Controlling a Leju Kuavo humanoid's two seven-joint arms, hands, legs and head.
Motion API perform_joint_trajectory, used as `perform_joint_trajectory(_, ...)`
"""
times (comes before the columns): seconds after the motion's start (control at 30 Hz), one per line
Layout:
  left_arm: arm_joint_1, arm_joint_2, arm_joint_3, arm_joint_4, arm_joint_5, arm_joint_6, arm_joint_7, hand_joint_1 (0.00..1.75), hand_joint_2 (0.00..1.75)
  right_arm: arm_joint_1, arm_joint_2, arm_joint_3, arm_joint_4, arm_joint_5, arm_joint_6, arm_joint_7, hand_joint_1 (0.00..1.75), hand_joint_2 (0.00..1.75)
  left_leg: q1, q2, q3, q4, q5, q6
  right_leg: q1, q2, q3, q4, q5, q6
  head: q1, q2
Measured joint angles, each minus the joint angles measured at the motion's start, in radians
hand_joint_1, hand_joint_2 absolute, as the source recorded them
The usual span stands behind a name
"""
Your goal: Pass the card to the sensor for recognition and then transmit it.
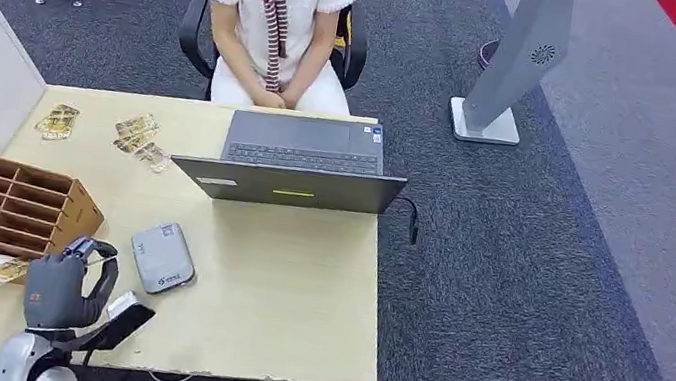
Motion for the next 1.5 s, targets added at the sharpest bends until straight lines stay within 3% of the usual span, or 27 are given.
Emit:
perform_joint_trajectory(0.3,0.001,0.003,-0.001,-0.034,-0.003,0.003,0.002,1.75,1.75,0.0,0.0,0.002,0.0,0.0,0.001,-0.002,0.0,1.75,0.0,0.0,0.0,0.0,0.0,0.0,0.0,0.0,0.0,0.0,0.0,0.0,0.0,0.0)
perform_joint_trajectory(0.53,-0.033,0.027,-0.027,-0.031,-0.146,-0.046,0.113,1.75,1.75,-0.003,0.0,0.019,0.0,0.003,0.002,-0.005,0.0,1.75,0.0,0.0,0.0,0.0,0.0,0.0,0.0,0.0,0.0,0.0,0.0,0.0,0.0,0.0)
perform_joint_trajectory(0.8,-0.104,0.044,-0.079,-0.01,-0.224,-0.07,0.168,1.75,1.75,-0.006,0.0,0.029,0.0,0.018,0.008,-0.016,0.0,1.75,0.0,0.0,0.0,0.0,0.0,0.0,0.0,0.0,0.0,0.0,0.0,0.0,0.0,0.0)
perform_joint_trajectory(1.07,-0.193,0.033,-0.145,0.018,-0.266,-0.099,0.188,1.75,1.75,-0.015,0.0,0.048,0.0,0.023,0.021,-0.023,0.0,1.75,0.0,0.0,0.0,0.0,0.0,0.0,0.0,0.0,0.0,0.0,0.001,0.0,0.0,0.0)
perform_joint_trajectory(1.33,-0.229,0.035,-0.208,0.029,-0.3,-0.223,0.251,1.75,1.75,-0.016,0.0,0.052,-0.001,0.022,0.028,-0.023,0.0,1.75,0.0,0.0,0.0,0.0,0.0,0.0,0.0,0.0,0.0,0.0,0.001,0.0,0.0,0.0)
perform_joint_trajectory(1.5,-0.231,0.052,-0.226,0.034,-0.303,-0.254,0.258,1.75,1.75,-0.017,0.0,0.056,-0.001,0.022,0.028,-0.024,0.0,1.75,0.0,0.0,0.0,0.0,0.0,0.0,0.0,0.001,-0.001,0.0,0.001,0.0,0.0,0.0)
